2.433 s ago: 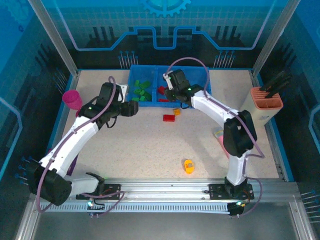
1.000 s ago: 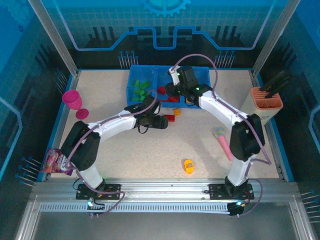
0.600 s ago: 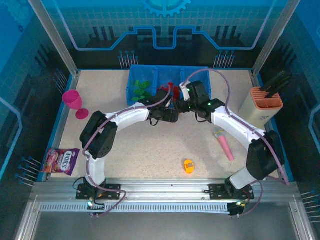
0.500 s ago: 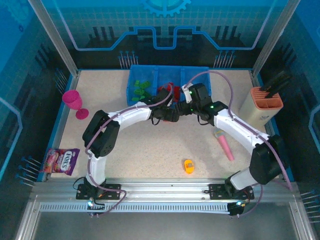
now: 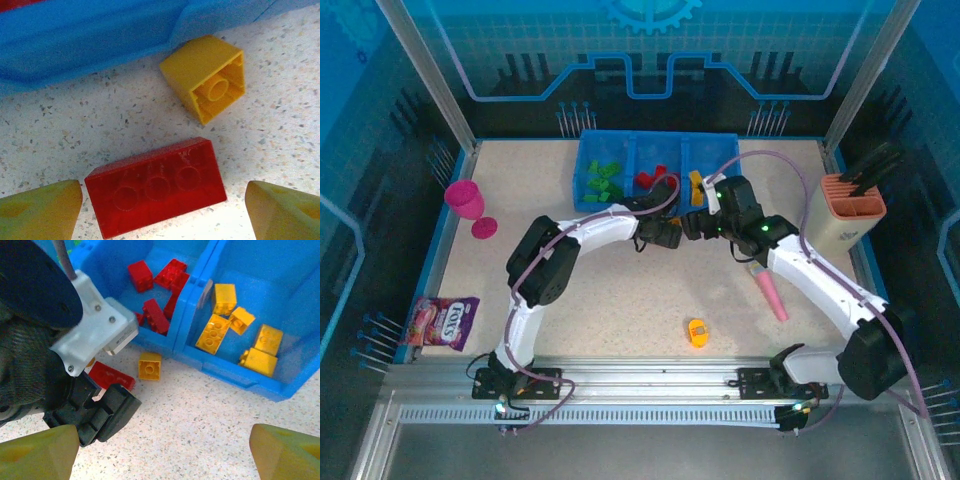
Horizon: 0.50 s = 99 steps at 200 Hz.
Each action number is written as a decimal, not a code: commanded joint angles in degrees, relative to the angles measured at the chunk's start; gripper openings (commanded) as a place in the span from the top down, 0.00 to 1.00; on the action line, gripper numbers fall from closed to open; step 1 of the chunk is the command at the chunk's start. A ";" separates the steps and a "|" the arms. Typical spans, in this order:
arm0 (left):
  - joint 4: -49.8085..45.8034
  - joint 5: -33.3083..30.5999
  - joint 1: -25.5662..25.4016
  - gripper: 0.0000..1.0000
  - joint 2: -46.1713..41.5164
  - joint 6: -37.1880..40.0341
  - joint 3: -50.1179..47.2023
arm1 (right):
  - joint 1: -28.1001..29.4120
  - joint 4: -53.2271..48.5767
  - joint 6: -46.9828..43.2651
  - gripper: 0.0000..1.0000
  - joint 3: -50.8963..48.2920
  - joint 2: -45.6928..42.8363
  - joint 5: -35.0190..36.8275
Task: Sort the legos into containers by color
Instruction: Pick up the lego from the center of the table.
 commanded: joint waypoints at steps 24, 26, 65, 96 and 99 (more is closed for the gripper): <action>-2.75 -3.03 -0.32 0.17 3.07 0.48 3.75 | -1.57 -2.72 1.43 0.10 -1.67 -3.39 0.80; -2.73 -3.04 -0.32 0.17 3.14 0.51 3.76 | -1.62 -2.72 1.48 0.10 -1.74 -3.46 0.73; -3.29 -2.56 -0.32 0.29 4.09 -0.38 3.72 | -2.53 -2.66 2.06 0.10 -2.52 -3.81 0.80; -3.69 -1.46 -0.31 0.36 3.55 -1.53 2.53 | -3.72 -1.77 2.06 0.10 -2.27 -3.51 0.74; -3.69 -1.38 -0.31 0.37 3.35 -1.60 2.27 | -3.81 -1.60 2.03 0.10 -2.28 -3.44 0.67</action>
